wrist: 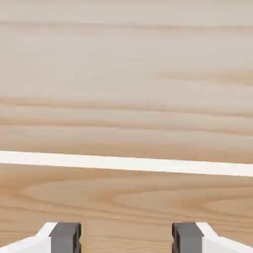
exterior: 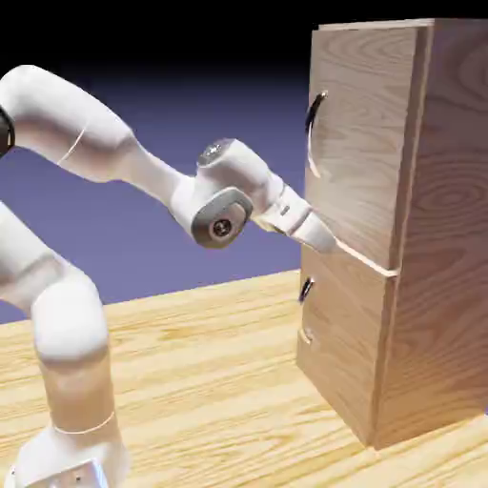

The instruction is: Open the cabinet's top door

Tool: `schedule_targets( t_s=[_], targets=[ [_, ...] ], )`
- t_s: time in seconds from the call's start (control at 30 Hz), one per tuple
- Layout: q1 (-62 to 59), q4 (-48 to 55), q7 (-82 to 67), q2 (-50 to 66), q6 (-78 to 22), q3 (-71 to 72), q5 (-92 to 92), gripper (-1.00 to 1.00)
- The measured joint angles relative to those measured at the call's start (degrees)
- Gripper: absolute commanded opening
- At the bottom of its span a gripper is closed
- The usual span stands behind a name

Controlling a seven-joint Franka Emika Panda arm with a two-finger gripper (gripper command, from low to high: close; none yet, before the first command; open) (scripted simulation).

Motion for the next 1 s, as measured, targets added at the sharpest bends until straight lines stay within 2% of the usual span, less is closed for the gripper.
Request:
schedule_targets(
  t_s=[1.0],
  targets=[
    [-27.1, 8.6, 62.0, -22.7, -6.0, 30.0, 74.8, 0.00]
  ],
)
